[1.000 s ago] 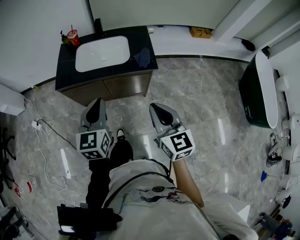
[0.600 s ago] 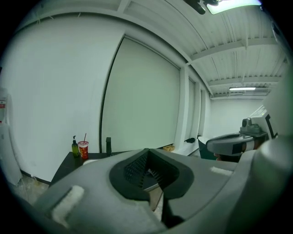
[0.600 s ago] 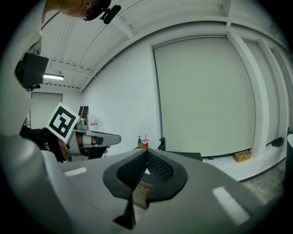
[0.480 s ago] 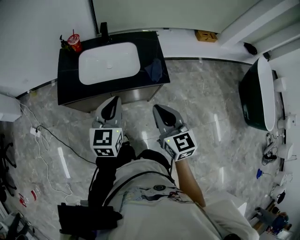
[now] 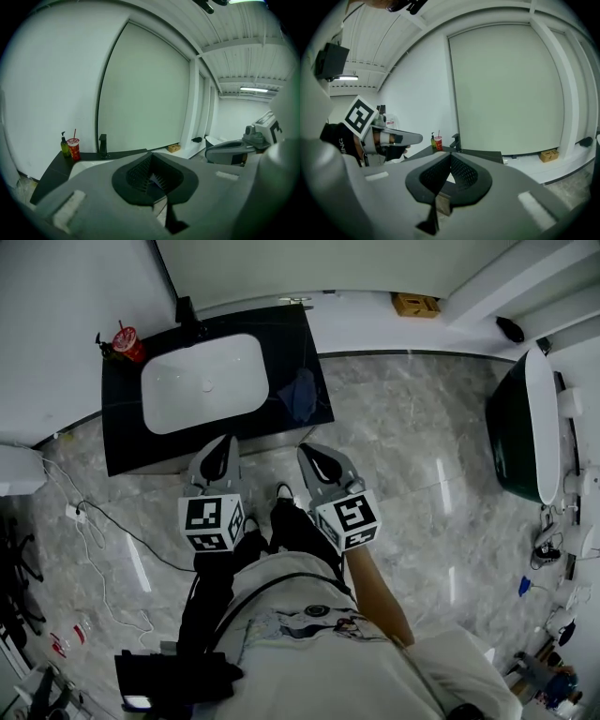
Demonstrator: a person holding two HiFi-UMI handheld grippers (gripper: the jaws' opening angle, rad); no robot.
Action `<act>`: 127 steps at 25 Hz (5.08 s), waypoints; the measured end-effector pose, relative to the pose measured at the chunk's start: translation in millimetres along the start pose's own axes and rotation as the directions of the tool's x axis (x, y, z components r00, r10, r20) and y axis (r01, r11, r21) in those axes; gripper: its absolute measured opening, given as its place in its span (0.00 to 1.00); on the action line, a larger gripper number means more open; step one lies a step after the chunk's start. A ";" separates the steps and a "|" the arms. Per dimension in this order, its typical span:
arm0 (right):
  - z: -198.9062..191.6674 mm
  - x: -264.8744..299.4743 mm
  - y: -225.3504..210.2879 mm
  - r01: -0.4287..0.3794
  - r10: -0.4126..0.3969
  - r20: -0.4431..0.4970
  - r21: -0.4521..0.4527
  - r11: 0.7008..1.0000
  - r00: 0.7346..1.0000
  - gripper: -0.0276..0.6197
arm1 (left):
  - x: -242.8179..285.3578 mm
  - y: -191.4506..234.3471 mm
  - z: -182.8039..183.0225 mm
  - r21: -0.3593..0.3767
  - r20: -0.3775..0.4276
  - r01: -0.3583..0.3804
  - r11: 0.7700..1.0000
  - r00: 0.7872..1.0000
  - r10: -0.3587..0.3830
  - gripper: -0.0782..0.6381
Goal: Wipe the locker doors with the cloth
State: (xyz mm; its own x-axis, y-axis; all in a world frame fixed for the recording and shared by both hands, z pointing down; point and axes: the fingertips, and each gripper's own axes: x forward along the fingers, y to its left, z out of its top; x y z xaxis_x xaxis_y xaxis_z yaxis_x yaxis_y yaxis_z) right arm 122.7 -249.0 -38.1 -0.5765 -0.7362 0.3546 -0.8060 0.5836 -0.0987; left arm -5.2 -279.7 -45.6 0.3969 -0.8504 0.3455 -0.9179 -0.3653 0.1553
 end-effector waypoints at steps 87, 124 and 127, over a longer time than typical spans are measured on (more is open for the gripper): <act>-219.3 4.5 -16.6 0.014 -0.024 -0.035 -0.257 0.966 0.999 0.19 | -139.1 25.4 -294.7 -0.059 -0.100 -0.179 0.982 0.980 0.172 0.11; -327.6 138.2 -119.6 0.330 -0.034 0.516 -0.495 0.804 0.856 0.20 | -11.1 154.8 -580.3 0.045 0.178 -0.332 0.942 0.931 0.320 0.11; -323.1 137.3 -129.4 0.344 -0.044 0.529 -0.485 0.804 0.847 0.20 | -15.1 154.0 -574.2 0.058 0.192 -0.353 0.934 0.922 0.336 0.11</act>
State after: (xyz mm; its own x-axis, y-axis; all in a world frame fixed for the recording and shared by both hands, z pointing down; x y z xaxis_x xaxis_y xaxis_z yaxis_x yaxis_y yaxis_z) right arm 191.3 -314.9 323.8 -0.5242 -0.8307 -0.1874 -0.7816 0.3819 0.4933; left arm -149.1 -105.6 504.5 0.0562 -0.9795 0.1934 -0.9975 -0.0632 -0.0301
